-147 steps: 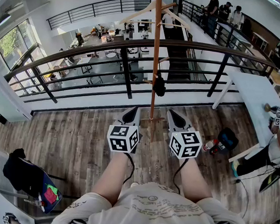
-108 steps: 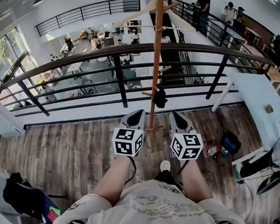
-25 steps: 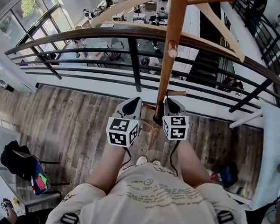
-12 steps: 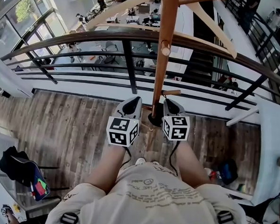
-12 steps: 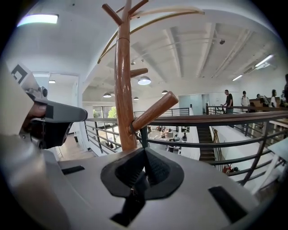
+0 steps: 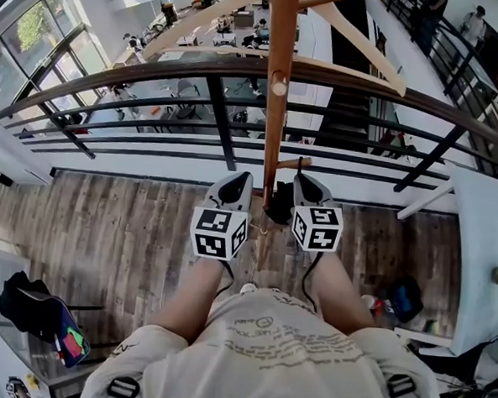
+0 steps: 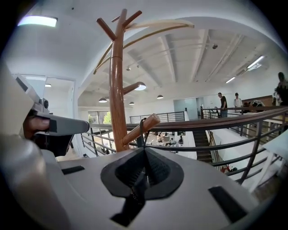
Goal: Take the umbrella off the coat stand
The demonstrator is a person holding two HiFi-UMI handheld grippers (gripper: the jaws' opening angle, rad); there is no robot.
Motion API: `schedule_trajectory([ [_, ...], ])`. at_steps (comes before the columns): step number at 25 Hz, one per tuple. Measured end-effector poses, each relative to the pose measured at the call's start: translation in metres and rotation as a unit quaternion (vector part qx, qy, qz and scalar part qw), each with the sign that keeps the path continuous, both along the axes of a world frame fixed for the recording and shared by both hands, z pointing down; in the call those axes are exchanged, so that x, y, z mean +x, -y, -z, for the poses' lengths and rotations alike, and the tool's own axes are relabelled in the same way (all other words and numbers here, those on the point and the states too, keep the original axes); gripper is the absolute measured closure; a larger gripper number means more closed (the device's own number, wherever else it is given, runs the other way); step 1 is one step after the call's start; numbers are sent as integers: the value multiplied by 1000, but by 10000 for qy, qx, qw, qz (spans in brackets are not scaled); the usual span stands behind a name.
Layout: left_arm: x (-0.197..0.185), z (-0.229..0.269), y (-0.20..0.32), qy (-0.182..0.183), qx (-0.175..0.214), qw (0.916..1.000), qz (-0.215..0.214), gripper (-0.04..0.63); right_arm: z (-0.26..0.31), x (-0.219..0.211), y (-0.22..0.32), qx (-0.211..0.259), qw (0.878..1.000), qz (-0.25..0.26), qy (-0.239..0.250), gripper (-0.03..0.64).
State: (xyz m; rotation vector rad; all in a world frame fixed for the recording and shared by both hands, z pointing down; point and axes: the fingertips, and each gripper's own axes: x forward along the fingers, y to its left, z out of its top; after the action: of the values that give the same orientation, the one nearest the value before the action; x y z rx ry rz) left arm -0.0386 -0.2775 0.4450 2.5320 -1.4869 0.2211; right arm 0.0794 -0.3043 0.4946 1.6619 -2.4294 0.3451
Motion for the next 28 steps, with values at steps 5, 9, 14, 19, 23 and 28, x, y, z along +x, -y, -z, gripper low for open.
schedule_trajectory([
  [5,5,3,-1,-18,28,9999,-97,592,12,11,-3,109,9997,-191,68,612],
  [9,11,5,-1,-45,58,9998,-177,592,23,22,-5,203,9991,-352,117,612],
  [14,18,7,-1,-89,97,9995,-271,592,36,37,-11,335,9978,-543,168,612],
  [19,25,12,0,-164,183,9991,-357,592,55,50,-20,548,9957,-694,259,612],
  [23,31,15,1,-167,237,9986,-438,592,70,63,-31,684,9934,-829,392,612],
  [28,31,21,0,-197,262,9983,-478,592,82,73,-47,760,9918,-938,421,612],
])
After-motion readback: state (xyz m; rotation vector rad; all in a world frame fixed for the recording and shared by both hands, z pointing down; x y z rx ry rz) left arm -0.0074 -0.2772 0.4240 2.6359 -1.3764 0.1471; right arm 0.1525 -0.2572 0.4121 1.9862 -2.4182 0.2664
